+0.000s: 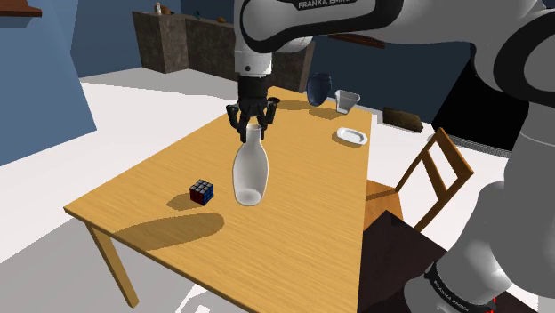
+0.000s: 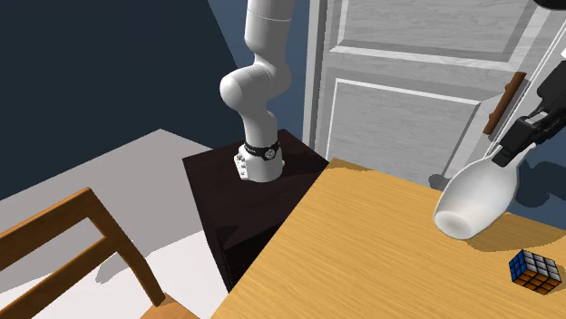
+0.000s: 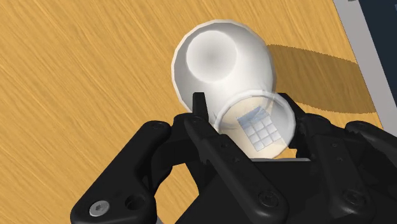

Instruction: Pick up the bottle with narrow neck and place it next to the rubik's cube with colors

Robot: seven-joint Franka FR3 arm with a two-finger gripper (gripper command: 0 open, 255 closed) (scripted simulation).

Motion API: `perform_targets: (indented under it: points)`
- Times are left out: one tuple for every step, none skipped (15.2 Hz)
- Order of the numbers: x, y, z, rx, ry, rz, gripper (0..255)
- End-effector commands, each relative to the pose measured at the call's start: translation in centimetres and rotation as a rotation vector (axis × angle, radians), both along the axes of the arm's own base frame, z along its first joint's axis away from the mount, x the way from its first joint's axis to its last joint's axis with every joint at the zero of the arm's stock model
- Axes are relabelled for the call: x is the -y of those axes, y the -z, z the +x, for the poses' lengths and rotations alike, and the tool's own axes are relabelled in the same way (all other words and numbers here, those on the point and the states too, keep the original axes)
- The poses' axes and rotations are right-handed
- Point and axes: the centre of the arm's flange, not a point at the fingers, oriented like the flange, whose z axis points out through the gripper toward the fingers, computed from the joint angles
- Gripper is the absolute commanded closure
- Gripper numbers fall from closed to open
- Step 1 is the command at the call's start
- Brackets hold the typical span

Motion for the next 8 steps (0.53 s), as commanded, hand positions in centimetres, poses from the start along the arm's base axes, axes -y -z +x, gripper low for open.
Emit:
perform_targets:
  points:
    - [0.1,1.0,0.0,0.001,0.0,0.0,255]
    - [0.1,1.6,0.0,0.001,0.0,0.0,255]
    - [0.1,2.1,0.0,0.001,0.0,0.0,255]
    - [0.1,2.6,0.0,0.001,0.0,0.0,255]
    - [0.1,3.2,0.0,0.001,0.0,0.0,255]
    - [0.1,3.7,0.0,0.001,0.0,0.0,255]
    - [0.1,4.2,0.0,0.001,0.0,0.0,255]
    - [0.1,4.7,0.0,0.001,0.0,0.0,255]
